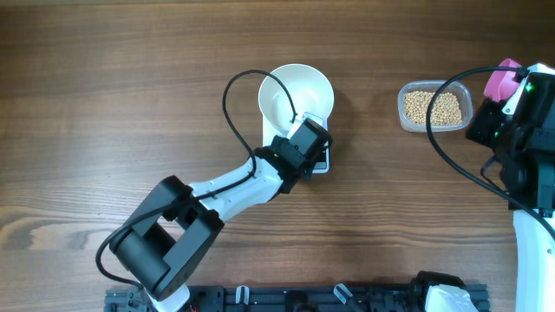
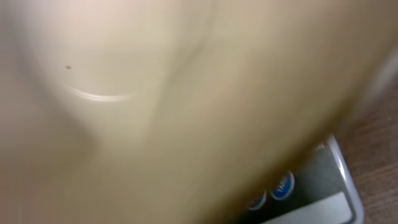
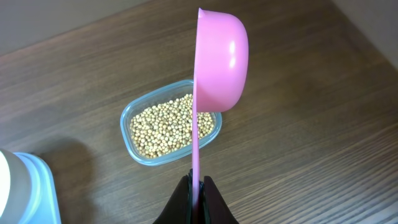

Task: Scoop item into bowl and weigh 150g on scale

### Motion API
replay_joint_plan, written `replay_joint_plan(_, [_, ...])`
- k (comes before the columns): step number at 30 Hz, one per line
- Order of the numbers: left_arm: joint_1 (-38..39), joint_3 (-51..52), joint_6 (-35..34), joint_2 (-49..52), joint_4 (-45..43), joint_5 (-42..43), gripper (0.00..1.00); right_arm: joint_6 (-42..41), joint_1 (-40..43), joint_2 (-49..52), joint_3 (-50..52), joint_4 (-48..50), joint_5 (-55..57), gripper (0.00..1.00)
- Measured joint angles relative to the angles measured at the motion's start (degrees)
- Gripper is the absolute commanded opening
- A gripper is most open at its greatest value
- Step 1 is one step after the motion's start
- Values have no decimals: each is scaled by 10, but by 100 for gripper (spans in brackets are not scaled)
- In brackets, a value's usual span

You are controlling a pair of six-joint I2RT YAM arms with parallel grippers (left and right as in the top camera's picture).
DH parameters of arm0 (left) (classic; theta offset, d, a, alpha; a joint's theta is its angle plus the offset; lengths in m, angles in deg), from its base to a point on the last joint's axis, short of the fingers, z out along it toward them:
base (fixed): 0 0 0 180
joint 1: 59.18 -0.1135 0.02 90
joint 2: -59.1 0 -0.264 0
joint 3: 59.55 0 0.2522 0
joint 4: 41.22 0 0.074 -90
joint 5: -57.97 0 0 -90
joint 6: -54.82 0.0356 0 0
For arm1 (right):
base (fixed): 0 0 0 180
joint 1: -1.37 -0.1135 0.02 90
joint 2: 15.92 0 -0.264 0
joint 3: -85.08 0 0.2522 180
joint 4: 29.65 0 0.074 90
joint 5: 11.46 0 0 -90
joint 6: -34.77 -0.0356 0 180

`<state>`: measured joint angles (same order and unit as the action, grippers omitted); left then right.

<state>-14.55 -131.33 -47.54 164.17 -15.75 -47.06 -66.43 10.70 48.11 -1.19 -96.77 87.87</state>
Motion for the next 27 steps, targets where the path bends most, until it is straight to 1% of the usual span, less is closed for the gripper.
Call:
replay_joint_plan(6, [-1, 0, 18, 0, -4, 25, 4, 0, 0, 0, 0, 0, 0, 4])
replay_joint_plan(27, [4, 0, 23, 0, 11, 46, 4, 0, 0, 0, 0, 1, 0, 4])
